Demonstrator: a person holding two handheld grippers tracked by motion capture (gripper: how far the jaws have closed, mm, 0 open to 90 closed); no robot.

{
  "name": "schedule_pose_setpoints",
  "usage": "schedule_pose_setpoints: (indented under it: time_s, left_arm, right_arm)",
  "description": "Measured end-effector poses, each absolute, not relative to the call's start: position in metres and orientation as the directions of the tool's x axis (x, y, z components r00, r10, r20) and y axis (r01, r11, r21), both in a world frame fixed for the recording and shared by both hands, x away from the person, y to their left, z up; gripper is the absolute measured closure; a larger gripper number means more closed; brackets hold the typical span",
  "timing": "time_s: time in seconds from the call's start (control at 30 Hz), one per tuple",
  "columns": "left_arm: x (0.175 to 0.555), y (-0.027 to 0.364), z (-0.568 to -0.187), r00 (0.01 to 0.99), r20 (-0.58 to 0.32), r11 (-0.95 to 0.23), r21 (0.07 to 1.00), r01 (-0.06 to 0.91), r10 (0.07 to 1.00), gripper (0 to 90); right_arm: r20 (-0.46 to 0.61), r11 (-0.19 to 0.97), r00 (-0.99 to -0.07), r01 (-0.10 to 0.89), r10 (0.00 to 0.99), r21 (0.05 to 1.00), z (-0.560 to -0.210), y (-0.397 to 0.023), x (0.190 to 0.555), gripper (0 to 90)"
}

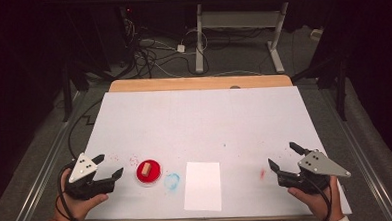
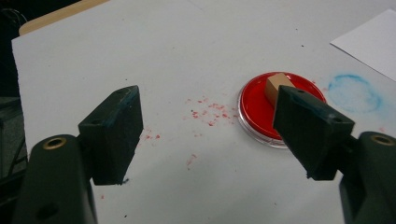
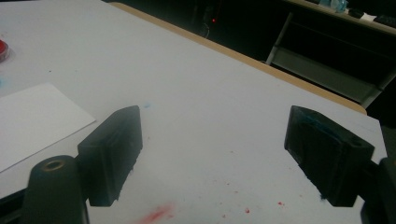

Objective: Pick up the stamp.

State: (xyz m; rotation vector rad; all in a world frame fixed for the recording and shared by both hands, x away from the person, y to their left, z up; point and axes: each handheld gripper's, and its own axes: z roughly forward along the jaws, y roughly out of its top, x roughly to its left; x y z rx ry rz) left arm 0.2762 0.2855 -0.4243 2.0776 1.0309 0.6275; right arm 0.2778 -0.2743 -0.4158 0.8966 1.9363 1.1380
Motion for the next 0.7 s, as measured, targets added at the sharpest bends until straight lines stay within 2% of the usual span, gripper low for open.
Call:
schedule_pose_setpoints:
  time_s: [0.3, 0.5, 0.7]
  left_arm:
    - [0.283, 0.267, -0.404, 0.615, 0.115, -0.510, 0.686, 0.519, 0.780, 29.0]
    - [0.290, 0.258, -0.397, 0.631, 0.103, -0.520, 0.673, 0.525, 0.769, 30.1]
    - [0.302, 0.248, -0.398, 0.655, 0.057, -0.537, 0.628, 0.563, 0.754, 30.1]
  right_arm:
    - [-0.232, 0.396, -0.515, 0.236, 0.825, 0.887, -0.421, -0.273, 0.281, 20.4]
    - [-0.225, 0.389, -0.513, 0.238, 0.829, 0.890, -0.421, -0.273, 0.281, 20.3]
    - [-0.232, 0.403, -0.519, 0.245, 0.823, 0.882, -0.422, -0.271, 0.282, 20.5]
